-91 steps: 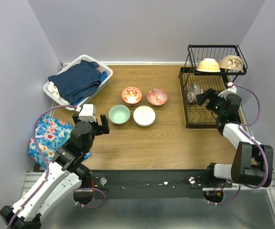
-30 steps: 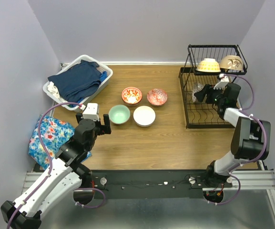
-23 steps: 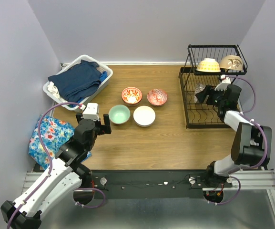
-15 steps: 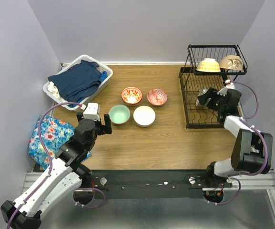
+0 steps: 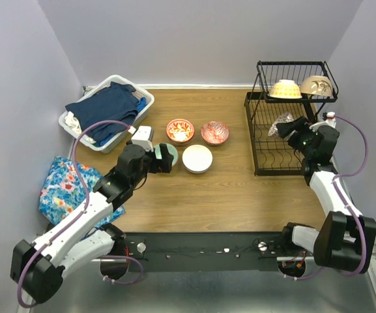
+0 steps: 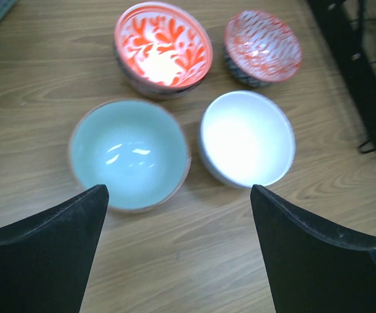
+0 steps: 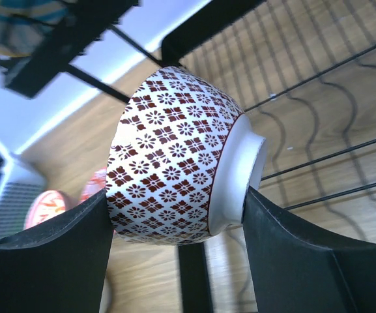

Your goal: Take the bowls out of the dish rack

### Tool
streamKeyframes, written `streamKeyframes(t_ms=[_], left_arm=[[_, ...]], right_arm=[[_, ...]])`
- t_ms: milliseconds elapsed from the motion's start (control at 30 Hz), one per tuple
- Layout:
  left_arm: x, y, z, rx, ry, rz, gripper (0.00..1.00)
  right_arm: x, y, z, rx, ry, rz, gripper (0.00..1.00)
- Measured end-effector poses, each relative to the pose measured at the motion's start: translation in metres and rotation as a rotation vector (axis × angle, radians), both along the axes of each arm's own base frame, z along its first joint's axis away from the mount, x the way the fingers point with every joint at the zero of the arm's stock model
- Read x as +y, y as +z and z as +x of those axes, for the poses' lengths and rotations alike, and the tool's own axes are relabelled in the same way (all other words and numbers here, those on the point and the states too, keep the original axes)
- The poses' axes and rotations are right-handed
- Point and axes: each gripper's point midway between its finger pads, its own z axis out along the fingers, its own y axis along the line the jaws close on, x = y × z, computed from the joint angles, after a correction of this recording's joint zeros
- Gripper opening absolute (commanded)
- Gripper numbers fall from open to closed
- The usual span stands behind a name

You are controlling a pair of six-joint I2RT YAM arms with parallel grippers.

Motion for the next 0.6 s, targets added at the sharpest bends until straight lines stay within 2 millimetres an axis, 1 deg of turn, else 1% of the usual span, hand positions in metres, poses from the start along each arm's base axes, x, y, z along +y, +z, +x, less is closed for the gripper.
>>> streamKeyframes(t_ms=[100, 133, 233, 333, 500, 600], left_arm=[[-0.026, 0.018, 0.013, -0.002, -0.045, -0.084, 0.99], [-0.030, 0.021, 0.016, -0.004, -0.052, -0.099, 0.99], [-0.054, 0.035, 0.028, 0.003, -0.090, -0.180, 0.99], [-0.083, 0.046, 0.040, 0.018, -0.137, -0.251, 0.99], [-0.128, 0.051, 0.050, 0.057, -0.208, -0.333, 0.99], [-0.150, 0.050, 0.054, 0.088, -0.236, -0.369, 0.99]], right_arm=[[0.015, 0.010, -0.006, -0.022, 0.024, 0.060, 0.31], [0.024, 0.013, -0.008, -0.026, 0.052, 0.083, 0.31], [0.048, 0.017, -0.014, -0.027, 0.128, 0.136, 0.31], [0.077, 0.024, -0.024, -0.030, 0.230, 0.192, 0.31], [0.117, 0.044, -0.043, -0.074, 0.402, 0.283, 0.31], [0.134, 0.049, -0.054, -0.087, 0.485, 0.329, 0.31]])
